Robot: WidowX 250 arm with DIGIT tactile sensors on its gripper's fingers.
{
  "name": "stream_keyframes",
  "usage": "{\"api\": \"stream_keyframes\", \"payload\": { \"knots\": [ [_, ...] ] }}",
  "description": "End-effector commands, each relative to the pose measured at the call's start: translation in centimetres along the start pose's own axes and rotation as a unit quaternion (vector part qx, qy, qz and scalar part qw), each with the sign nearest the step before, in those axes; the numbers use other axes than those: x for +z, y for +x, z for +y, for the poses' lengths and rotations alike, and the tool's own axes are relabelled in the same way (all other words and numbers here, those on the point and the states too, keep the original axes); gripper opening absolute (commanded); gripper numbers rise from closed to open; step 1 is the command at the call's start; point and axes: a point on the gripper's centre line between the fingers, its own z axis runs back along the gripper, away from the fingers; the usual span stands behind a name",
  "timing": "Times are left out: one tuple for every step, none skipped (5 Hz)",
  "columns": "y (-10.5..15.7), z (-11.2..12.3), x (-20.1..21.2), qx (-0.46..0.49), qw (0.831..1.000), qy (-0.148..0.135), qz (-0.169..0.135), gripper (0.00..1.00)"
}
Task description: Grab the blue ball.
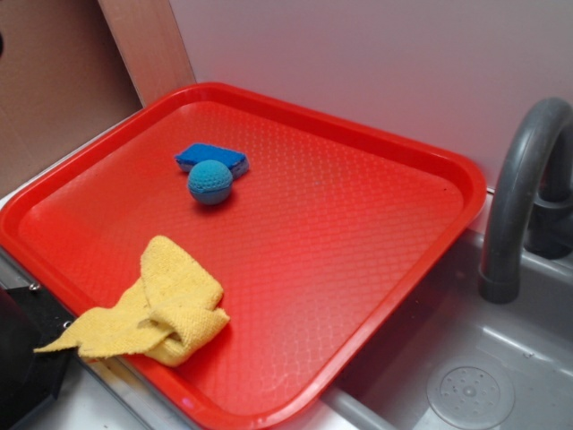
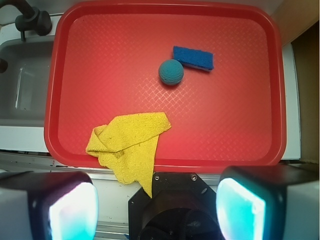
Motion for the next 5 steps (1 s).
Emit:
{"api": "stream_keyframes", "payload": {
  "knots": [
    [0.0, 0.0, 0.0, 0.0, 1.0, 0.0, 0.0, 1.0],
    [4.0, -1.2, -1.2, 0.049, 0.998, -0.034, -0.026, 1.0],
    [6.2, -1.2, -4.0, 0.103, 0.994, -0.023, -0.029, 1.0],
    [9.5, -0.3, -7.1, 0.136, 0.99, -0.01, -0.032, 1.0],
    [12.0, 0.9, -12.5, 0.162, 0.986, 0.03, -0.017, 1.0]
  ]
}}
